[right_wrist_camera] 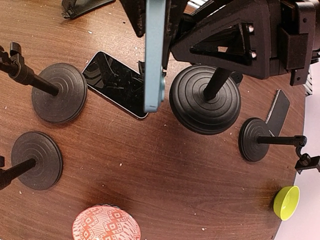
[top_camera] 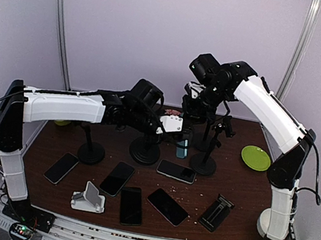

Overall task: Remove the phone from the phone stand
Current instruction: Remove the phone from the phone stand, then place the phone stand at the center of the board.

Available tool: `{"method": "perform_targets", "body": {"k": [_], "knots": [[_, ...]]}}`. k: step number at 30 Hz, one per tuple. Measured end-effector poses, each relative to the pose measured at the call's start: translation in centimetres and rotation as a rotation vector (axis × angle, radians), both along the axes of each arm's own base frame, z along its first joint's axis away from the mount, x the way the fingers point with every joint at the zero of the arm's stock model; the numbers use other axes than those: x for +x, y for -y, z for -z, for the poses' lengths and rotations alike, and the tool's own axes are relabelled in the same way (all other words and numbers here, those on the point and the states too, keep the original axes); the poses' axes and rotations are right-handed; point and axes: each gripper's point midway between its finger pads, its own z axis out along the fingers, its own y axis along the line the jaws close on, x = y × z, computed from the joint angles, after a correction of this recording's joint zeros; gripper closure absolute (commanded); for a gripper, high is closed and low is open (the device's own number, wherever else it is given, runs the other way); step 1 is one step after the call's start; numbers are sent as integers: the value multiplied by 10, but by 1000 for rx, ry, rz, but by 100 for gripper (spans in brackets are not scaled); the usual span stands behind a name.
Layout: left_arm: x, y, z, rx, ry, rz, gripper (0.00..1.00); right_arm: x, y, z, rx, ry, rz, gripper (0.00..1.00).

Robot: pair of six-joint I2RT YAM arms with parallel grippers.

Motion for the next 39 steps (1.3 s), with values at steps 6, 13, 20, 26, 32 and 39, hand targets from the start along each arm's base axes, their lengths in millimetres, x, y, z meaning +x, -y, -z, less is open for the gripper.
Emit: {"method": "perform_targets", "body": {"k": [6,13,20,26,32,39], "knots": [[-1,1,-1,-3,2,2,100,0,1,-2,3,-2,2,100],[-2,2,-1,-5,3,5,100,2,4,-2,2,-6,8,100],[-22,-2,24,63,-85,63,100,25,13,-24,58,67,27,100],[-70,10,44,108,-174,190,100,59,7,-58,167,214,57,100],[-81,16,42,94,-184,217,100,62,3,-62,181,233,52,100],[-73,14,42,99,-168,190,100,61,3,-63,178,240,47,100]]}}
